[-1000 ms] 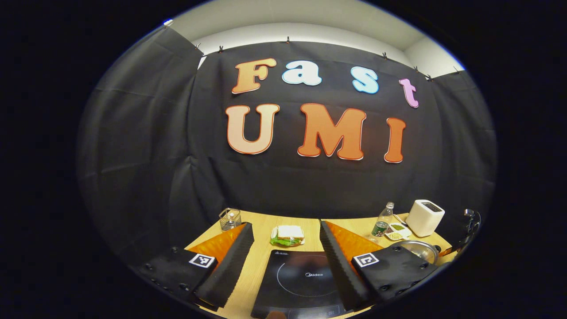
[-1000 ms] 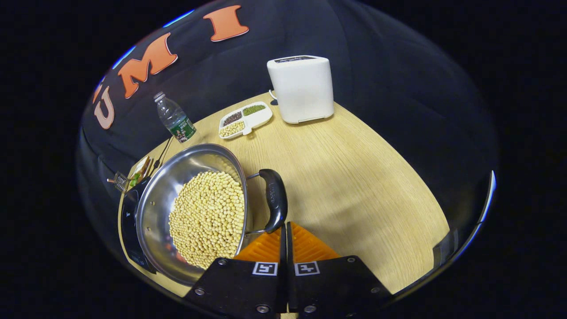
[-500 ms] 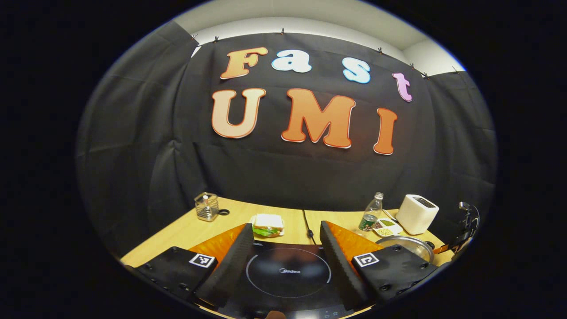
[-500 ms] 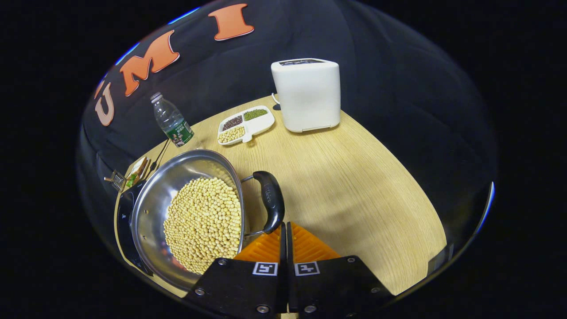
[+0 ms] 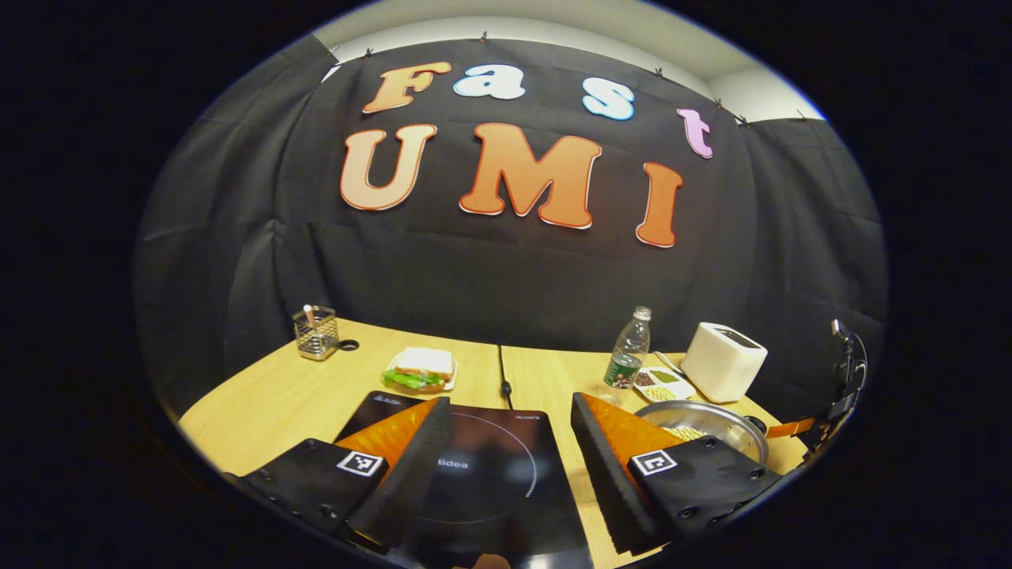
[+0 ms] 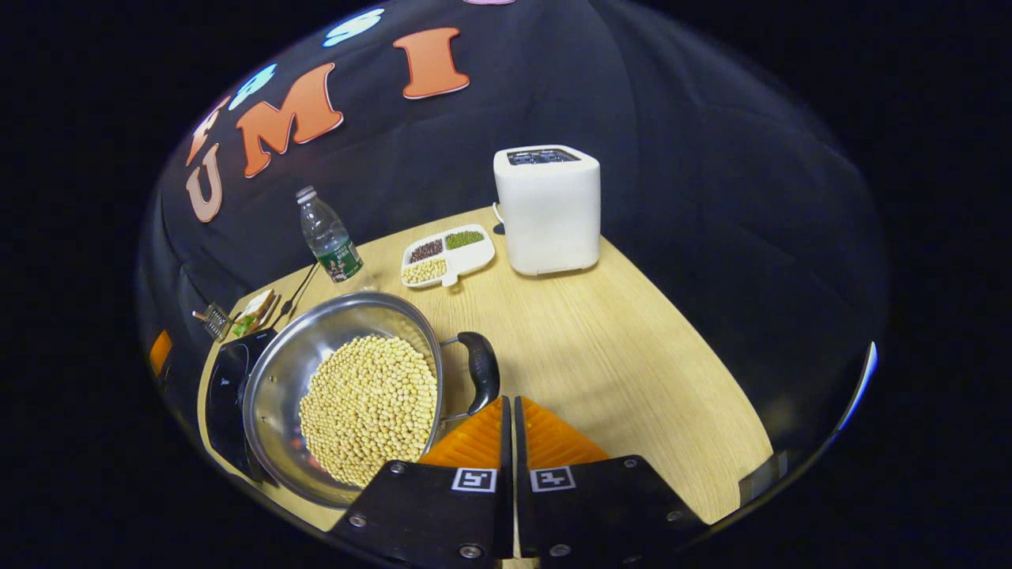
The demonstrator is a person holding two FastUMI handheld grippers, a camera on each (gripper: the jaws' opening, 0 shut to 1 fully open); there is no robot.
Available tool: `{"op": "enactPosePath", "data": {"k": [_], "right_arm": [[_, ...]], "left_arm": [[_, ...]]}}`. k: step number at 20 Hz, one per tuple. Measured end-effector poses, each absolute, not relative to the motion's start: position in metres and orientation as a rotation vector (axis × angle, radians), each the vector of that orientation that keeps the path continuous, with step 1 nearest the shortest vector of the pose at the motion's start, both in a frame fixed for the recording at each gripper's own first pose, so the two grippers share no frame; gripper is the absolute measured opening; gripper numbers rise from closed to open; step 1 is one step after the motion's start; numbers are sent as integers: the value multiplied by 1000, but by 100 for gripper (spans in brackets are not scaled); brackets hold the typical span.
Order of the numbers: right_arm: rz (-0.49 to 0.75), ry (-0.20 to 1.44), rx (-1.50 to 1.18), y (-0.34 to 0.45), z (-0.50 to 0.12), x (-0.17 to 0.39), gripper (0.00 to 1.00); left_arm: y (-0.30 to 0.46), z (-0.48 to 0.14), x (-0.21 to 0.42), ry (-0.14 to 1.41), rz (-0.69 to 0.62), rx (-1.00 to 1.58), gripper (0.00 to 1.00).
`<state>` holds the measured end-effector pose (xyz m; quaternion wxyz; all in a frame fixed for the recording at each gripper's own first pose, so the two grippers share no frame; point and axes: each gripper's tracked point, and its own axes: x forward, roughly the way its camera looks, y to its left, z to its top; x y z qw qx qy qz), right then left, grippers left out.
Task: First push the handle of the pot to place it horizontally, then grasp the pot with both hands and set it on the induction cooktop.
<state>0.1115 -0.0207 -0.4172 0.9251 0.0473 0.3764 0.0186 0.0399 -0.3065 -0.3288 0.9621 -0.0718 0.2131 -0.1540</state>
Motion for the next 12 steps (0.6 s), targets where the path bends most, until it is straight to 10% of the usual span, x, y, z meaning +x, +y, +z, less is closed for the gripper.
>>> {"op": "enactPosePath", "data": {"k": [12], "right_arm": [[107,652,16,10,-402,131,60]], "left_arm": [[-415,-400,-2,614,-470,-139,99]]}}
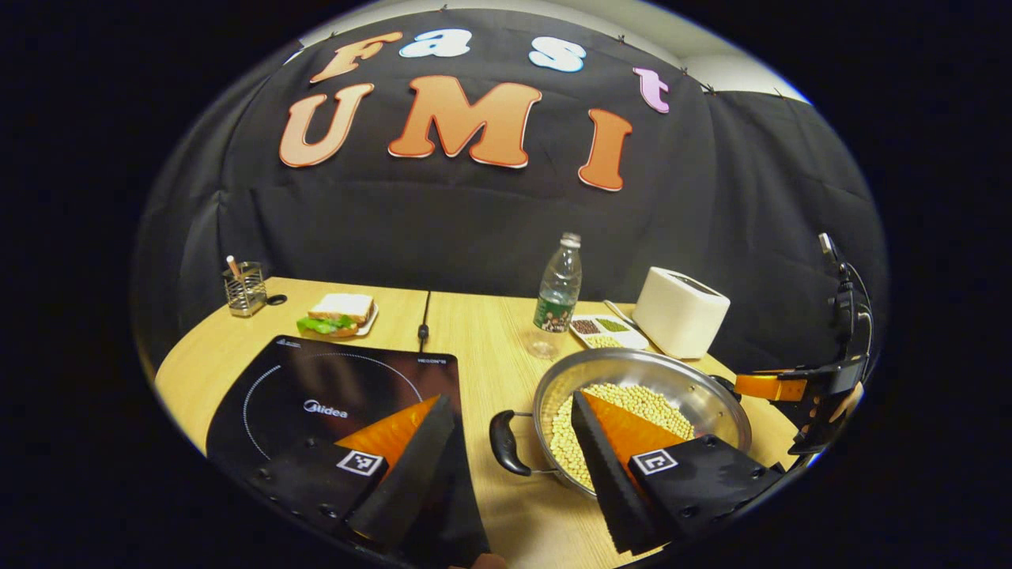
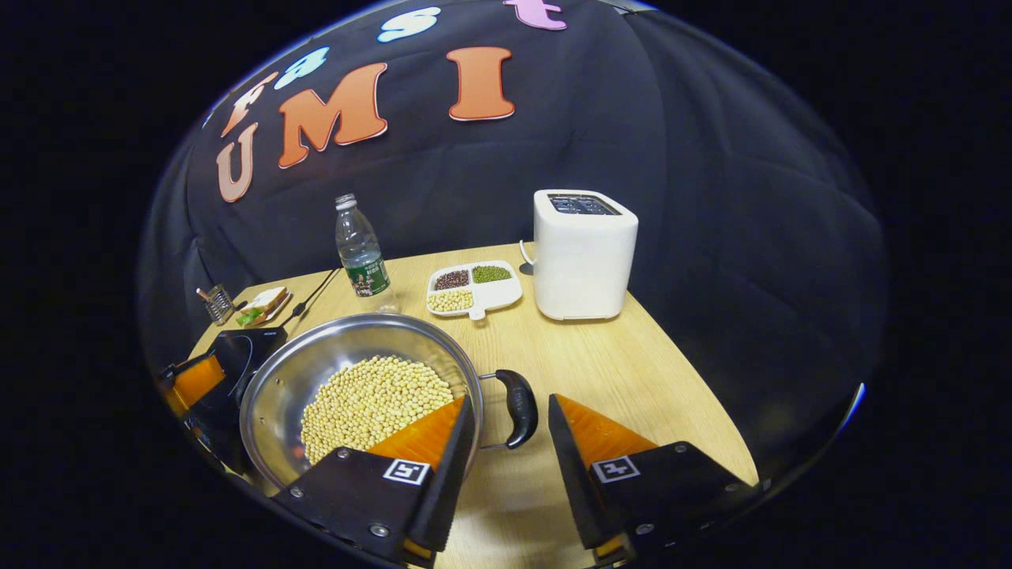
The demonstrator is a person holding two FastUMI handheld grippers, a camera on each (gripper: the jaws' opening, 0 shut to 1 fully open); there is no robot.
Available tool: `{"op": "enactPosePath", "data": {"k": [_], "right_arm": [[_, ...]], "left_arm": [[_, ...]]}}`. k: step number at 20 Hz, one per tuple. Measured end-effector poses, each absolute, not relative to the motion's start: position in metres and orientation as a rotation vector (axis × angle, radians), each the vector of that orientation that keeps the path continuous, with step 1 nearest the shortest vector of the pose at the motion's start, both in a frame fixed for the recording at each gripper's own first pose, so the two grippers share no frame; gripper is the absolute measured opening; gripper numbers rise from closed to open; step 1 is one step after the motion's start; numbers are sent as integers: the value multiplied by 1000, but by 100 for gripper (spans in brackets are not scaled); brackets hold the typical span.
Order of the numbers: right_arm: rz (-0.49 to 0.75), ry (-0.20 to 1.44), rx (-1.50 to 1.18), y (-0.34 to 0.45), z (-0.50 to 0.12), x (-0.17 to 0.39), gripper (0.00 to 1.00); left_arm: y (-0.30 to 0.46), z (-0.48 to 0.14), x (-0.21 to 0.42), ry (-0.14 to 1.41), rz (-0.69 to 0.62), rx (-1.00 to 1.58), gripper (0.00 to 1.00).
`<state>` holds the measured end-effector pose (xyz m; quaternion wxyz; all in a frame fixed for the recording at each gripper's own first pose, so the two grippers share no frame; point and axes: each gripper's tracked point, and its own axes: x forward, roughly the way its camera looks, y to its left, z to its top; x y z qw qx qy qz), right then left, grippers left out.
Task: First push the handle of the pot to place it horizontally, then grasp the pot with both hands and set it on the induction cooktop.
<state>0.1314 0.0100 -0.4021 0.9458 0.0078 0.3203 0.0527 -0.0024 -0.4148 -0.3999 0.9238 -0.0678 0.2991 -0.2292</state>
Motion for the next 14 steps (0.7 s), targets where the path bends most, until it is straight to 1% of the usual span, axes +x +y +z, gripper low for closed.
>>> {"op": "enactPosePath", "data": {"k": [1,2,6,10,13,14], "right_arm": [[113,659,14,13,-405,133,63],[119,666,11,16,-409,135,66],[112,682,-4,17,-420,144,69],[111,738,1,17,-438,146,69],[113,743,11,17,-440,148,69],[115,743,21,18,-441,151,66]], "left_arm": [[-419,-409,-5,653,-476,-136,97],[-423,-416,-9,684,-483,-144,98],[-434,-435,-9,762,-482,-146,99],[-441,-454,-10,840,-478,-150,99],[-444,-456,-4,839,-481,-129,99],[-444,-458,-4,843,-481,-116,99]]}}
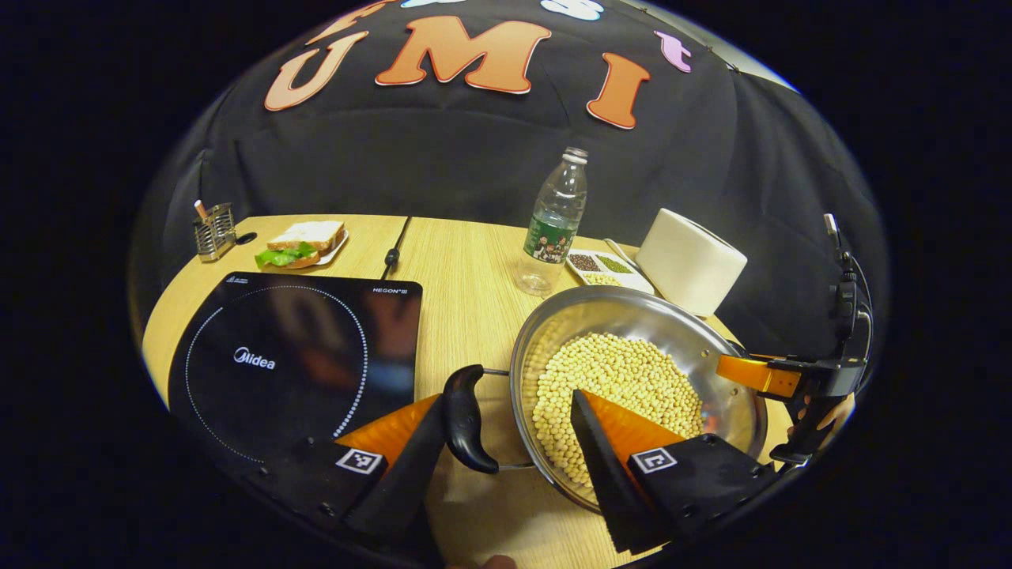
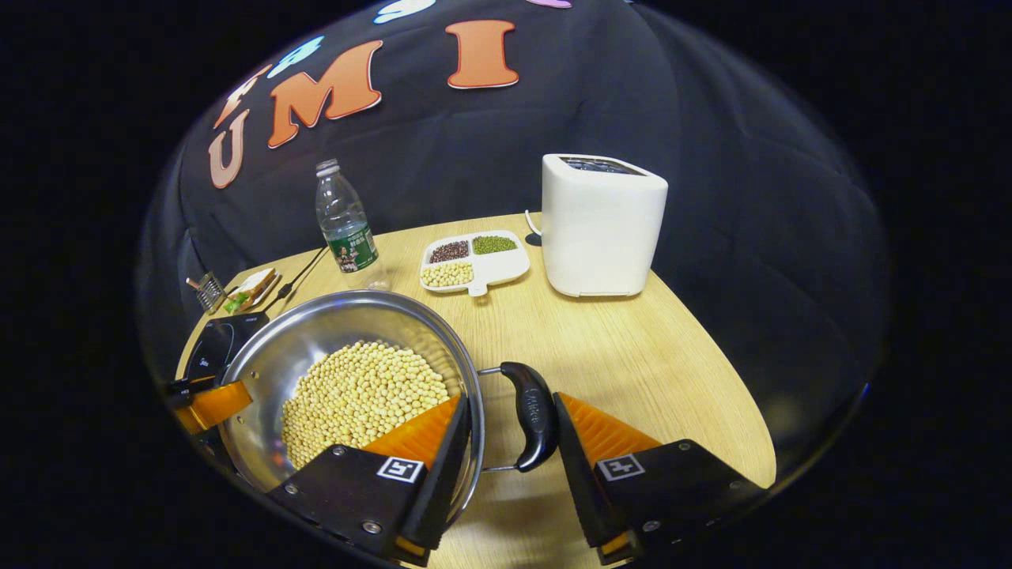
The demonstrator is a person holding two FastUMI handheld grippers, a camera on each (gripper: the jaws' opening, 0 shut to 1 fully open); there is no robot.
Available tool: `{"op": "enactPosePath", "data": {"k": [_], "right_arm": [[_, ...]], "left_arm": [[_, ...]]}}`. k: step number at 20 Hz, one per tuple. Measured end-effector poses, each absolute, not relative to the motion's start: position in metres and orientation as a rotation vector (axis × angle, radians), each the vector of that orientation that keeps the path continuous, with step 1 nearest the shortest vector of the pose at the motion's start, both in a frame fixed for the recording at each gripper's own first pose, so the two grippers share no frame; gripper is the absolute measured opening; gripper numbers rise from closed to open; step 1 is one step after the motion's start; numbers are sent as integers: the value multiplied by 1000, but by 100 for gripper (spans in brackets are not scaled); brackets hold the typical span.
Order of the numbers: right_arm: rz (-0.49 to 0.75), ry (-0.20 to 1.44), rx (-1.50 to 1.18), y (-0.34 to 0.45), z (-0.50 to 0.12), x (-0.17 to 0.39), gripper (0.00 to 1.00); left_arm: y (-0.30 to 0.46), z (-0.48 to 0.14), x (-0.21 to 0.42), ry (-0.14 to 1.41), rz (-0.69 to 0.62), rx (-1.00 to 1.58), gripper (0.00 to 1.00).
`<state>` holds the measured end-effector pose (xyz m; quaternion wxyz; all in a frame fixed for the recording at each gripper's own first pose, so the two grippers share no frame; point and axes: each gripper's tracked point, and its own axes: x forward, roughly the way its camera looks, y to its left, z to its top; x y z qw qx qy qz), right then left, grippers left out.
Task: First push the handle of the pot to place it horizontally, then grasp the pot with both hands and set it on the induction cooktop.
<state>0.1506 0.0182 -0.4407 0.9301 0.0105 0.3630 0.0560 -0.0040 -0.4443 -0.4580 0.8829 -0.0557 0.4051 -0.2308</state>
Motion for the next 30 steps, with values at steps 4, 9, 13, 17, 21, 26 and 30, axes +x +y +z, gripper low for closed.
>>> {"op": "enactPosePath", "data": {"k": [4,9,13,17,21,26,30], "right_arm": [[112,747,20,17,-440,147,60],[80,753,31,18,-440,143,54],[78,753,79,23,-427,134,54],[79,728,98,30,-402,129,54],[85,687,98,50,-372,128,53],[106,662,103,82,-344,123,53],[133,657,106,119,-329,121,53]], "left_arm": [[-435,-468,4,872,-414,-75,85],[-438,-467,5,890,-415,-27,60],[-434,-452,12,870,-409,-56,57],[-422,-426,17,827,-415,-58,56],[-404,-404,28,788,-413,-79,60],[-370,-380,39,755,-394,-101,58],[-332,-366,47,737,-369,-114,60]]}}
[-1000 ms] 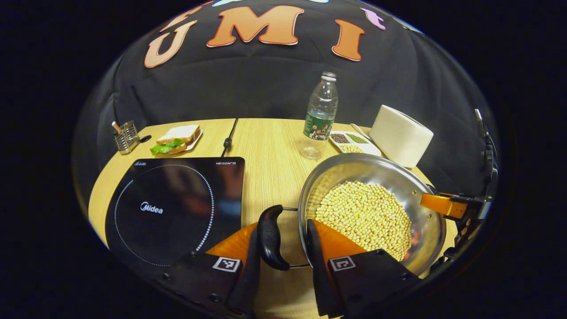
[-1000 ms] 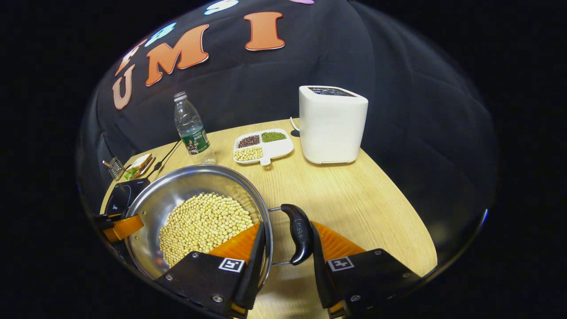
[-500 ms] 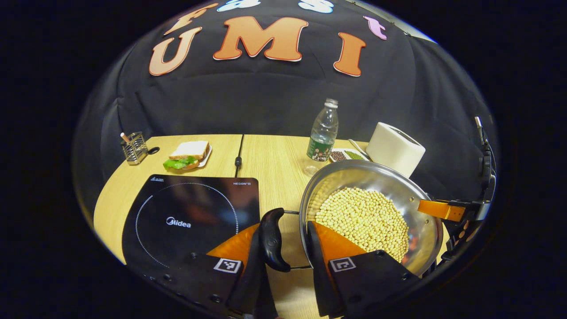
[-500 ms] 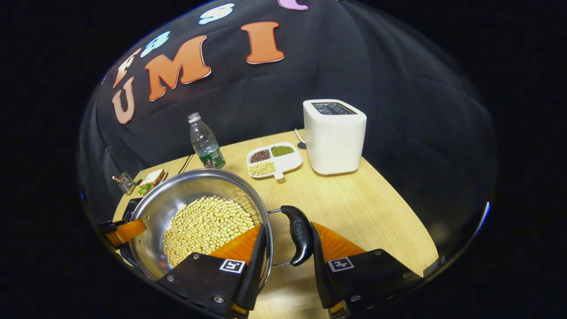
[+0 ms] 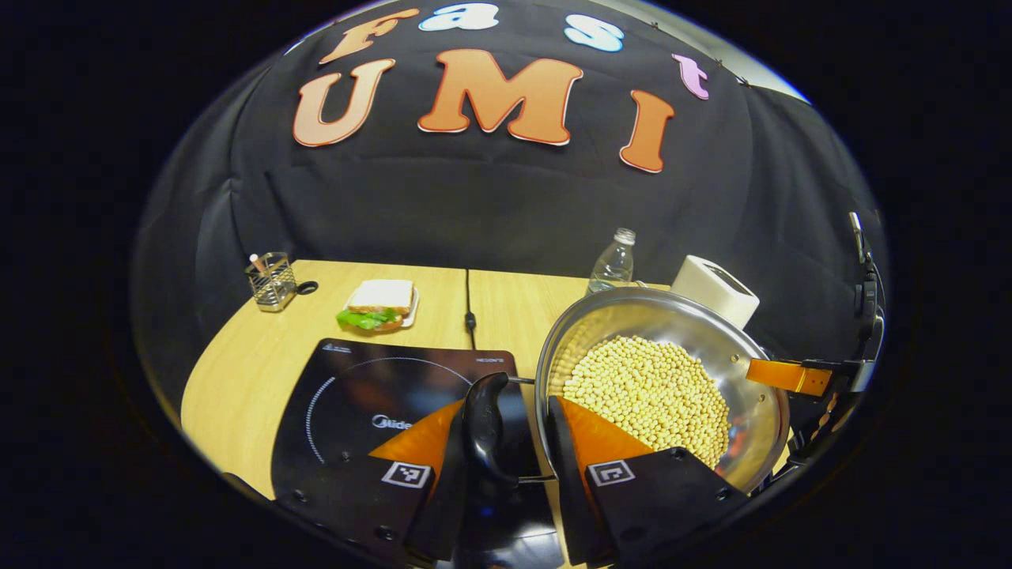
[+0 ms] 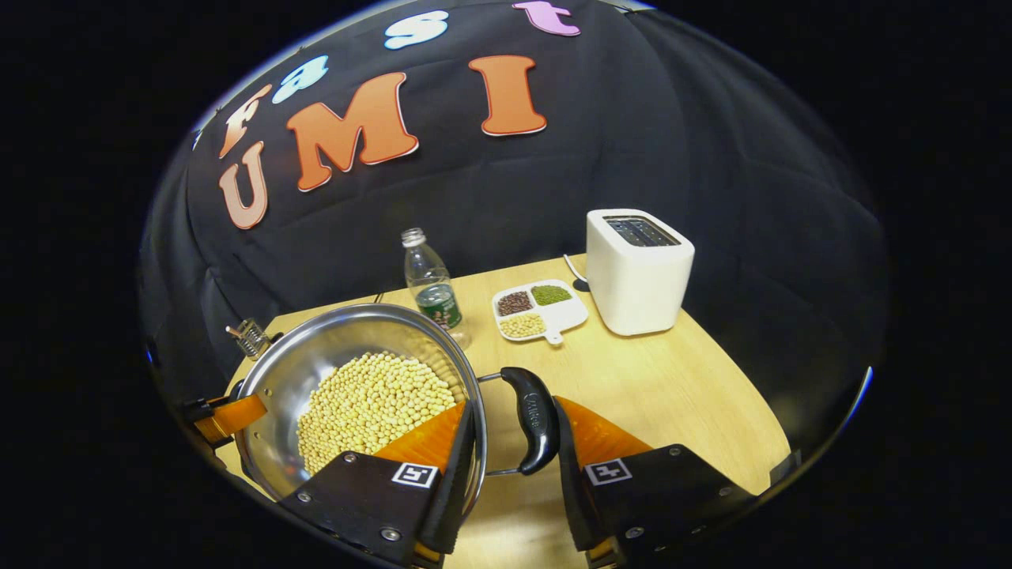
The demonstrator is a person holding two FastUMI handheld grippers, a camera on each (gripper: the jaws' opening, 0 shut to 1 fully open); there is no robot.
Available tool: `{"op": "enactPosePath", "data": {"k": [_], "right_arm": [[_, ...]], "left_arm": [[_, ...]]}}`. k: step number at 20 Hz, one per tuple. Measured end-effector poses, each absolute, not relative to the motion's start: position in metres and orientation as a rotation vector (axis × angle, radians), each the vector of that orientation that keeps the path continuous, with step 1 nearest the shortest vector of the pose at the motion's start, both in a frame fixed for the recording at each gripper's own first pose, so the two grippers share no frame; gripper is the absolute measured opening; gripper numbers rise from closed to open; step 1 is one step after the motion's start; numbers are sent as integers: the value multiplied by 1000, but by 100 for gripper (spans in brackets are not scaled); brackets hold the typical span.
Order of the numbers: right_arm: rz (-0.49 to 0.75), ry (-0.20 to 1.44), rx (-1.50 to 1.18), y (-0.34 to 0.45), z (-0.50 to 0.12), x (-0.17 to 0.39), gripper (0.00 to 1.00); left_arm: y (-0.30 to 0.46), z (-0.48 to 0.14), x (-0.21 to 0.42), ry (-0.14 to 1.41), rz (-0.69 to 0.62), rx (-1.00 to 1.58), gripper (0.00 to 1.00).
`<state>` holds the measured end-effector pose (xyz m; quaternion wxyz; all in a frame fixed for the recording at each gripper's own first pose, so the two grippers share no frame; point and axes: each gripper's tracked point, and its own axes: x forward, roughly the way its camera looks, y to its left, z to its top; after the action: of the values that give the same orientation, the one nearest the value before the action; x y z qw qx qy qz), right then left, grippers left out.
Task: First push the handle of the pot to place it horizontally, then grasp the pot with both hands and set it on the induction cooktop.
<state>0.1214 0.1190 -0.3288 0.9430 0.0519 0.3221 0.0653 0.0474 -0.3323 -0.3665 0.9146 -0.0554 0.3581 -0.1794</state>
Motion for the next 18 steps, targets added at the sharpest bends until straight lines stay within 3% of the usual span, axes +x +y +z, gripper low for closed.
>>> {"op": "enactPosePath", "data": {"k": [3,13,14,16,18], "right_arm": [[160,654,96,145,-316,118,53],[245,663,48,245,-308,114,53],[255,668,47,256,-309,112,53],[275,681,43,277,-315,109,53],[289,699,39,293,-322,104,53]], "left_arm": [[-303,-362,54,733,-345,-128,55],[-202,-366,71,752,-246,-152,55],[-190,-368,72,750,-233,-155,60],[-167,-370,73,752,-210,-155,55],[-151,-376,73,763,-193,-159,58]]}}
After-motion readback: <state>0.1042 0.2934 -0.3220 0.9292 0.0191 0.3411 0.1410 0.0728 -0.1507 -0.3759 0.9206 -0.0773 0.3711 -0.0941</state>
